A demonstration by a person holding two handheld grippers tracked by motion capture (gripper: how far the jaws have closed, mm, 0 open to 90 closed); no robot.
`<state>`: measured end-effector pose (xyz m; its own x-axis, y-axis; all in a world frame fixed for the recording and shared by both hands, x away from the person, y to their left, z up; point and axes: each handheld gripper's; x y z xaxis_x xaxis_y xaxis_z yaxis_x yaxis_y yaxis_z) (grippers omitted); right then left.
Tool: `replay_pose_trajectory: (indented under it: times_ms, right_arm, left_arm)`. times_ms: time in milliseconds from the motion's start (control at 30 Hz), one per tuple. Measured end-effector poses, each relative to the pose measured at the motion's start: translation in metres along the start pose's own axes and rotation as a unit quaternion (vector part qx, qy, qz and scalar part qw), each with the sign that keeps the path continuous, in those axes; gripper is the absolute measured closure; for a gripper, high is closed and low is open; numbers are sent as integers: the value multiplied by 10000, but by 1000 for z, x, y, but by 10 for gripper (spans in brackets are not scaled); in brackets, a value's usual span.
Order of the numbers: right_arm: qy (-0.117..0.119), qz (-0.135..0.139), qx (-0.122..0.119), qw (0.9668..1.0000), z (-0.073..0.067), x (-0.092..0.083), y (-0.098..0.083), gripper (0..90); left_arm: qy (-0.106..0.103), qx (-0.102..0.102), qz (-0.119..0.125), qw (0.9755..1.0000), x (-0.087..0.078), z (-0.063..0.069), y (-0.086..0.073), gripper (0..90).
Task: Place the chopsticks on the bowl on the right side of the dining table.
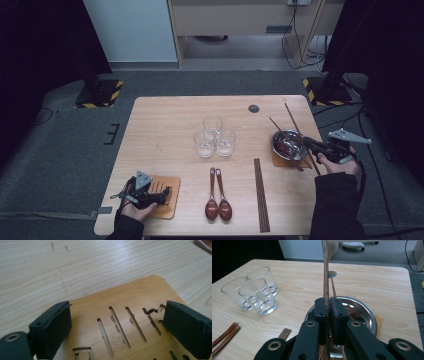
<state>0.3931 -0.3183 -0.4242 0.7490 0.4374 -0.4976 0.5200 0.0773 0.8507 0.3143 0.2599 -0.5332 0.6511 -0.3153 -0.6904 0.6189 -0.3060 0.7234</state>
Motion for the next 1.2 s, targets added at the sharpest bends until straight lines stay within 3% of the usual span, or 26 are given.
replay_pose_trajectory:
  times_ms: [233,533,1200]
  right_arm:
    - [-3,-94,-40,9999,7,8,0,852]
    - [31,39,-52,10000,16,12,3,851]
    - [8,-213,-150,9997,39,38,-2,851]
  left_arm:
    - [0,0,-1,10000,0,0,0,71]
    - [0,12,-12,10000,0,0,0,71]
    - [0,14,-13,10000,0,0,0,70]
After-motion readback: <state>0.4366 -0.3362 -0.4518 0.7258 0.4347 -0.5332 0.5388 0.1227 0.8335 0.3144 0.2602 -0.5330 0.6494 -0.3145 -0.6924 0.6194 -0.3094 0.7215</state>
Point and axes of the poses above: each handheld gripper's, and its own axes: x roughly forward along the jaws, y roughly out of its top, z roughly to its right, and after that the axes turned 3 degrees about -z, right-handed
